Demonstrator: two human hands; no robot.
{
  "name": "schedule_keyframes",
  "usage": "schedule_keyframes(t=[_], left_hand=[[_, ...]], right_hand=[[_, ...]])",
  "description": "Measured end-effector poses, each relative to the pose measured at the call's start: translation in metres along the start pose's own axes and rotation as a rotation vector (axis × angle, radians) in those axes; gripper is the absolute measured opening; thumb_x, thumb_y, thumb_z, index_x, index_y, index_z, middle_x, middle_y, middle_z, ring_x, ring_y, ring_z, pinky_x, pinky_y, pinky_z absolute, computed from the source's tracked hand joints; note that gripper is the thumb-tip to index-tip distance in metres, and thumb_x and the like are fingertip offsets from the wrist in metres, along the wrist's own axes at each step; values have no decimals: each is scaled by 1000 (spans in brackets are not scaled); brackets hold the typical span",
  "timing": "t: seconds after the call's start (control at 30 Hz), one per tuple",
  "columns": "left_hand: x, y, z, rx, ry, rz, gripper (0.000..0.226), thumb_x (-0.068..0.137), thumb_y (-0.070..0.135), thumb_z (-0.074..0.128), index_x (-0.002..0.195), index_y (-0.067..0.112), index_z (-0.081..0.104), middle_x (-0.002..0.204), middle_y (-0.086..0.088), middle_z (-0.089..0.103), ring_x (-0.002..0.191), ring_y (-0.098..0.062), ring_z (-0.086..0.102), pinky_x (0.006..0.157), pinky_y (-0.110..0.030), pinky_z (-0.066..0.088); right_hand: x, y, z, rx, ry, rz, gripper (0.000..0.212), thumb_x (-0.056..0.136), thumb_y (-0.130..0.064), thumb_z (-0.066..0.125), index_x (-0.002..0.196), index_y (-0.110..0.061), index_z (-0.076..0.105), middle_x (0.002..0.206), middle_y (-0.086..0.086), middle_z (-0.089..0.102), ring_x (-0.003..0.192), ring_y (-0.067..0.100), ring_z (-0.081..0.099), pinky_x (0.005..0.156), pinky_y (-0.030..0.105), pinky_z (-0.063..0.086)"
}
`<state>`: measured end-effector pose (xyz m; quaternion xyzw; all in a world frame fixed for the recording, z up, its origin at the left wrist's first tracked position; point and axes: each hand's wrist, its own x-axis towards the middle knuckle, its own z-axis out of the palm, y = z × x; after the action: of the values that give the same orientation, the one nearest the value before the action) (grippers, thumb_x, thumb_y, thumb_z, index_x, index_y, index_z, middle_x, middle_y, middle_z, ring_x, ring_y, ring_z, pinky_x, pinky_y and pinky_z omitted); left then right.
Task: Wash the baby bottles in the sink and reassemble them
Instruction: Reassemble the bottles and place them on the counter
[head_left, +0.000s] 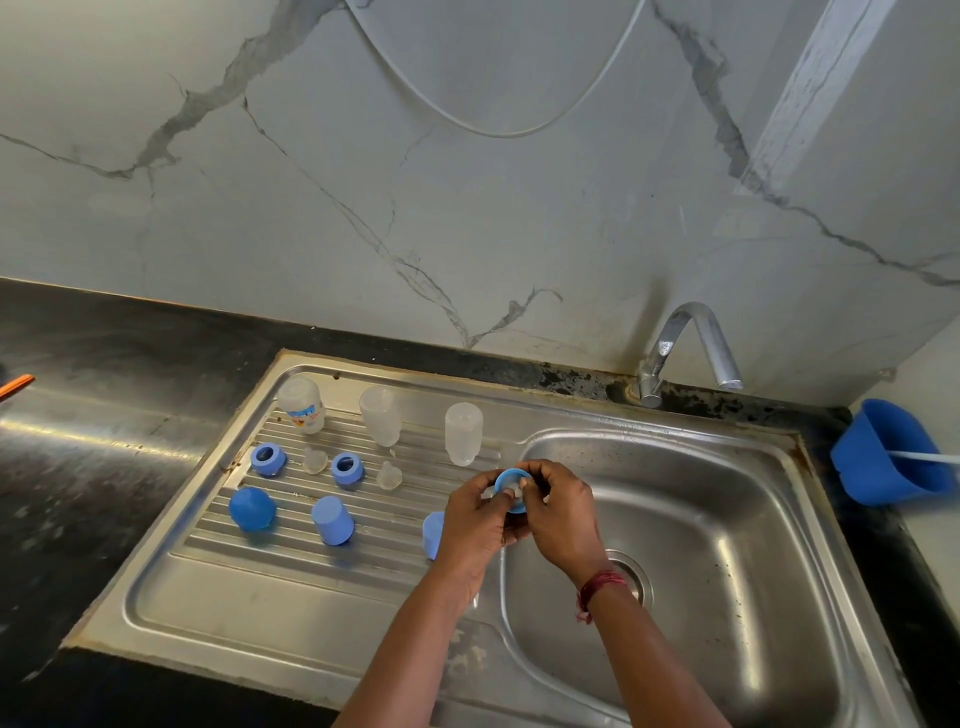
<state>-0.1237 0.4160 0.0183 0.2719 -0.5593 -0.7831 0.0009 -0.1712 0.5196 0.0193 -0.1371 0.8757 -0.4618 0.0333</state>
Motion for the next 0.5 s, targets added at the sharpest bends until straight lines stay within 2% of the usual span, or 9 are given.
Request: schedule_keyframes(t=[0.13,0.2,0.37,0.5], left_hand=[[0,-1,2,30,29,16,18,98,5,56,108,14,68,95,-13,74,84,-21,74,66,-28,58],[1,-1,1,44,37,27,18,98,5,57,108,15,68,96,-13,74,85,-21,74,66,-29,59],[3,-2,0,56,49,82,16,96,4,59,105,14,68,99,-13,72,88,-22,74,76,-42,62],[4,-1,0,69,65,100,15,96,4,58,104,13,68,98,-14,72,87,-23,74,77,-44,62]], right_hand=[[-2,0,3,-6,24,-25,19,93,-1,56,103,-11,69,95,-3,65,83,1,58,72,2,43],[-2,1,2,12,3,-16,20,93,-1,56,103,-12,69,96,-3,67,85,4,60,73,4,44],[0,1,-6,112,-52,6,20,94,-7,59,105,-18,72,99,-5,70,90,1,63,76,6,45],[1,2,-8,100,-78,-15,23,95,-11,61,112,-20,72,102,-5,68,91,-5,59,76,5,44]])
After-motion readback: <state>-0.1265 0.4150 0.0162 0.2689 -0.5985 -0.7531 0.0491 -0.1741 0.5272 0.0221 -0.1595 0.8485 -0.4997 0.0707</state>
